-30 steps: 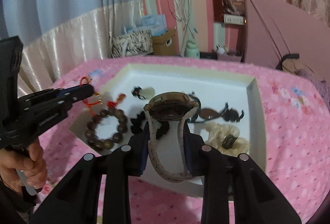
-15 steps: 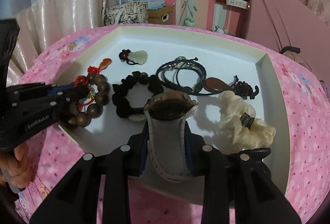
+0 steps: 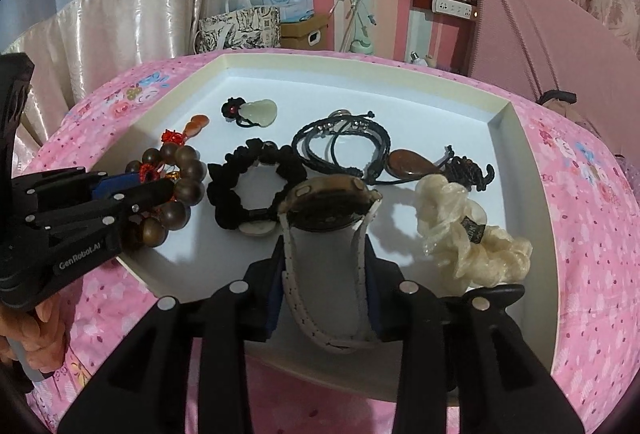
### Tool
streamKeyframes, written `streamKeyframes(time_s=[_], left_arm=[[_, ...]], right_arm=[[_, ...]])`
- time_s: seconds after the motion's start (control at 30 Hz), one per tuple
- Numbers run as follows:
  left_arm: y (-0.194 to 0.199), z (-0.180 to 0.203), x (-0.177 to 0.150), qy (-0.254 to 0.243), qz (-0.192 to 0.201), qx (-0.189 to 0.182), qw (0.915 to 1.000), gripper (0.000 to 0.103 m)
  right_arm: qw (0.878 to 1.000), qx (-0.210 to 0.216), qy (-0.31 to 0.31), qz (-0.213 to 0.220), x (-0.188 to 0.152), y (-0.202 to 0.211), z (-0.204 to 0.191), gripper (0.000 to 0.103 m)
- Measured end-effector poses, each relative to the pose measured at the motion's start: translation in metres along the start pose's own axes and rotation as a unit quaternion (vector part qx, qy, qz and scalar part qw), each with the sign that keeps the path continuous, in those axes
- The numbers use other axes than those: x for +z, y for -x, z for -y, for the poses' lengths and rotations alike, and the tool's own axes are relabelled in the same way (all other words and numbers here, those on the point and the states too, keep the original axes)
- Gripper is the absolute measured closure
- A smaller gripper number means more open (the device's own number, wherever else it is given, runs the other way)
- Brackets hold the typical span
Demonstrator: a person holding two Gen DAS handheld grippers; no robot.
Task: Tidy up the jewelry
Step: 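Open both tools to release the charm and watch in the tray, withdraw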
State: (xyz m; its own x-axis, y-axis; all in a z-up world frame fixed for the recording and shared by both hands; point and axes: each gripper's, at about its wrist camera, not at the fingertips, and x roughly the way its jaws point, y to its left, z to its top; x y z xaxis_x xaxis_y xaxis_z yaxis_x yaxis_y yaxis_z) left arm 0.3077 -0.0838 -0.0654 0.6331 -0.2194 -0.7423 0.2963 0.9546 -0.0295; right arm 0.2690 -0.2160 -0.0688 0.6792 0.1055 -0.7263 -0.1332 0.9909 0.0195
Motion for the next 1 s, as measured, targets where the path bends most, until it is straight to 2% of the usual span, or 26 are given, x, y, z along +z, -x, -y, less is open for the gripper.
streamKeyframes(time_s=[0.13, 0.27, 0.33, 0.37, 0.47, 0.8, 0.93, 1.0], left_arm=[[0.001, 0.004, -0.001, -0.008, 0.004, 0.005, 0.9999, 0.070], [0.000, 0.006, 0.000, -0.007, 0.006, 0.004, 0.9999, 0.069], [0.002, 0.008, -0.001, -0.010, 0.011, 0.007, 0.9999, 0.067], [0.005, 0.009, -0.001, -0.011, 0.020, 0.019, 0.9996, 0.055], [0.019, 0.008, -0.005, -0.014, 0.053, 0.028, 0.9981, 0.038], [0.034, -0.005, -0.005, 0.014, 0.086, 0.030, 0.9958, 0.038], [0.036, 0.000, -0.005, 0.009, 0.089, 0.065, 0.9938, 0.038], [0.045, 0.001, -0.008, 0.004, 0.110, 0.069, 0.9915, 0.038]], right_arm=[[1.000, -0.007, -0.001, 0.004, 0.000, 0.001, -0.001, 0.060], [1.000, -0.004, -0.005, 0.012, -0.001, 0.003, 0.001, 0.045], [1.000, -0.004, -0.009, 0.014, -0.001, 0.004, 0.003, 0.042], [1.000, -0.004, -0.010, 0.015, -0.001, 0.004, 0.003, 0.039], [1.000, -0.007, -0.013, 0.020, -0.003, 0.006, 0.003, 0.039], [0.999, -0.023, 0.001, 0.048, -0.002, 0.017, -0.003, 0.039], [0.998, -0.030, 0.004, 0.059, -0.002, 0.022, -0.004, 0.039], [0.997, -0.040, 0.009, 0.069, -0.003, 0.025, -0.007, 0.039]])
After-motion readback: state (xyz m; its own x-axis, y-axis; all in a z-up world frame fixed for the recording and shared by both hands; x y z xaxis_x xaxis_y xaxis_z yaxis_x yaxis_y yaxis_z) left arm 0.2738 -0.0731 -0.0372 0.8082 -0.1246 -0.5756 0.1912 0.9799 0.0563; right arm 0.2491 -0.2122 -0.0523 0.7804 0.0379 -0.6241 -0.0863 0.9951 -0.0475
